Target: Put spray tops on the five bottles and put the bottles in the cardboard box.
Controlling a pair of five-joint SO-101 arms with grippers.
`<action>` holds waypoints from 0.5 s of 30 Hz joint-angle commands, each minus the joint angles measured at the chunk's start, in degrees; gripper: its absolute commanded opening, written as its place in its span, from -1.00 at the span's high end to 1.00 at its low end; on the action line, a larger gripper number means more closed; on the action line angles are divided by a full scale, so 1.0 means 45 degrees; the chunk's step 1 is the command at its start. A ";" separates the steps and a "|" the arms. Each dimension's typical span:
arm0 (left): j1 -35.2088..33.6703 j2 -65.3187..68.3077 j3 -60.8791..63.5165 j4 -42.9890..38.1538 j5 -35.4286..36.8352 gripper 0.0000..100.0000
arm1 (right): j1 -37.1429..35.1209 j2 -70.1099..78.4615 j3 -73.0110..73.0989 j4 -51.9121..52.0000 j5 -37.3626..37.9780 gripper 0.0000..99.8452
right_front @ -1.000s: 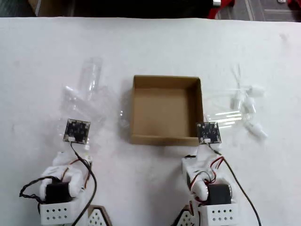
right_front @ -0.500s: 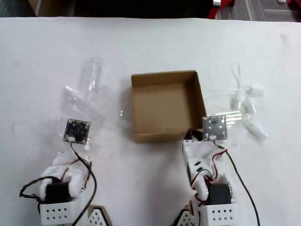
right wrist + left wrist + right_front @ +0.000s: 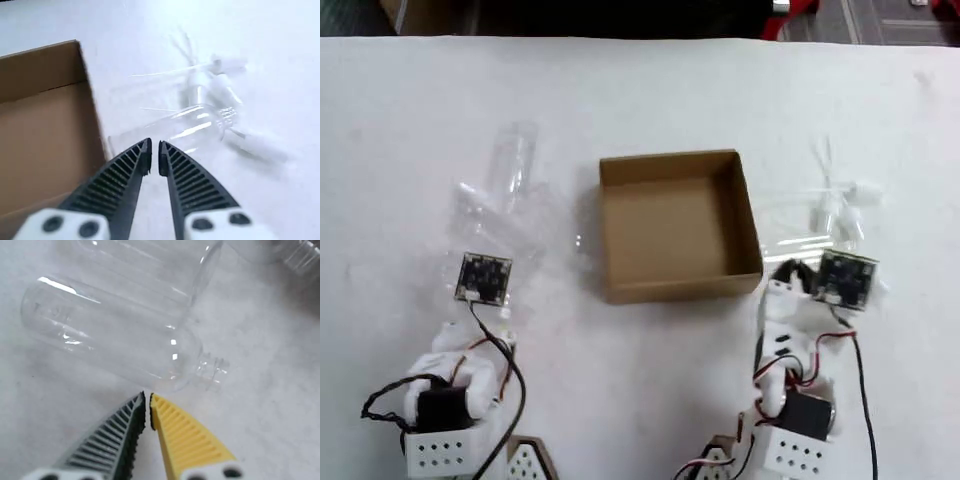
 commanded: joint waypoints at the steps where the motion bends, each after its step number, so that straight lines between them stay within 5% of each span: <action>1: -0.0166 -0.0107 -0.0332 0.0078 0.0039 0.95 | 0.0518 -0.0107 0.0098 -0.0244 -0.0078 0.97; 7: -0.2315 -0.0127 -0.1172 0.0020 0.0039 0.95 | 0.0557 -0.0107 0.0098 -0.0205 -0.0078 0.97; 15: -0.2823 -0.0127 -0.1543 0.0098 0.0039 0.95 | 0.0498 -0.0088 0.0098 -0.0029 -0.0078 0.97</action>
